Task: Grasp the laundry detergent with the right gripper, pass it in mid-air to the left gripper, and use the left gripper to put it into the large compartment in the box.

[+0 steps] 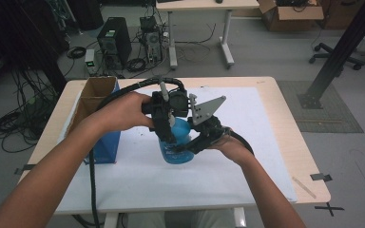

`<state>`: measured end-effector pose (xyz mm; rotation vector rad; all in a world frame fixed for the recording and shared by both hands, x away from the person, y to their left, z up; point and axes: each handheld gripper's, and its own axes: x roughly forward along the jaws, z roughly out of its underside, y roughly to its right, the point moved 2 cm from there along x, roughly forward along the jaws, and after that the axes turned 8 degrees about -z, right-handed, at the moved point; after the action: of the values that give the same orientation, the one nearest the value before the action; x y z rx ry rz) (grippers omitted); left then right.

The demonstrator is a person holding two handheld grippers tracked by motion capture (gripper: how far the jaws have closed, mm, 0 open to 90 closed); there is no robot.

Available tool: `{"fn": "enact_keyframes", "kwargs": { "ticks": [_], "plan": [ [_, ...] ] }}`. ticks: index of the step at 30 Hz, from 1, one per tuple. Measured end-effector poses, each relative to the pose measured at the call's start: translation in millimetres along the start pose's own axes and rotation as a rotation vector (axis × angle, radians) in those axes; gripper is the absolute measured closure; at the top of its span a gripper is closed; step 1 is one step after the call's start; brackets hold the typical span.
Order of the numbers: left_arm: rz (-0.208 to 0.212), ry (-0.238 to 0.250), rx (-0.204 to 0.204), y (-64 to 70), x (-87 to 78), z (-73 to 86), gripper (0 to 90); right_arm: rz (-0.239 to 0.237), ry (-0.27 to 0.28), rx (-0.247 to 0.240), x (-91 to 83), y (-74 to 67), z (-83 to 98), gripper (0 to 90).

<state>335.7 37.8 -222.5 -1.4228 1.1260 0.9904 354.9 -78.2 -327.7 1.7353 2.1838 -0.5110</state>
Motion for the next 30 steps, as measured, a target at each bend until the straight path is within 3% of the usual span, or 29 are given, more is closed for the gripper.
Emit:
{"fn": "enact_keyframes", "kwargs": {
  "ticks": [16, 18, 21, 23, 25, 30],
  "plan": [
    [-0.012, -0.009, -0.02, -0.7, -0.8, -1.0, 37.8, 0.01, 0.0, -0.007, 1.1, 0.6, 0.0, 42.7],
    [-0.016, -0.014, -0.026, -1.6, -1.3, -1.3, 37.8, 0.013, 0.011, -0.003, 0.6, 0.4, 0.0, 36.0],
    [-0.028, -0.023, -0.036, -2.8, -1.0, 0.5, 37.8, 0.065, 0.021, -0.013, -4.4, -1.8, 1.0, 26.8],
    [-0.031, -0.03, -0.046, -4.1, -1.8, 2.4, 37.8, 0.079, -0.005, 0.026, -11.6, -0.9, 7.4, 19.5],
    [-0.034, -0.036, -0.059, -5.5, -3.2, 4.4, 37.8, 0.082, -0.018, 0.039, -14.4, -0.3, 10.4, 18.1],
    [-0.053, -0.052, -0.111, -11.6, -8.4, 9.5, 37.7, 0.141, -0.085, 0.09, -34.9, -2.3, 22.8, 12.7]
  ]
}}
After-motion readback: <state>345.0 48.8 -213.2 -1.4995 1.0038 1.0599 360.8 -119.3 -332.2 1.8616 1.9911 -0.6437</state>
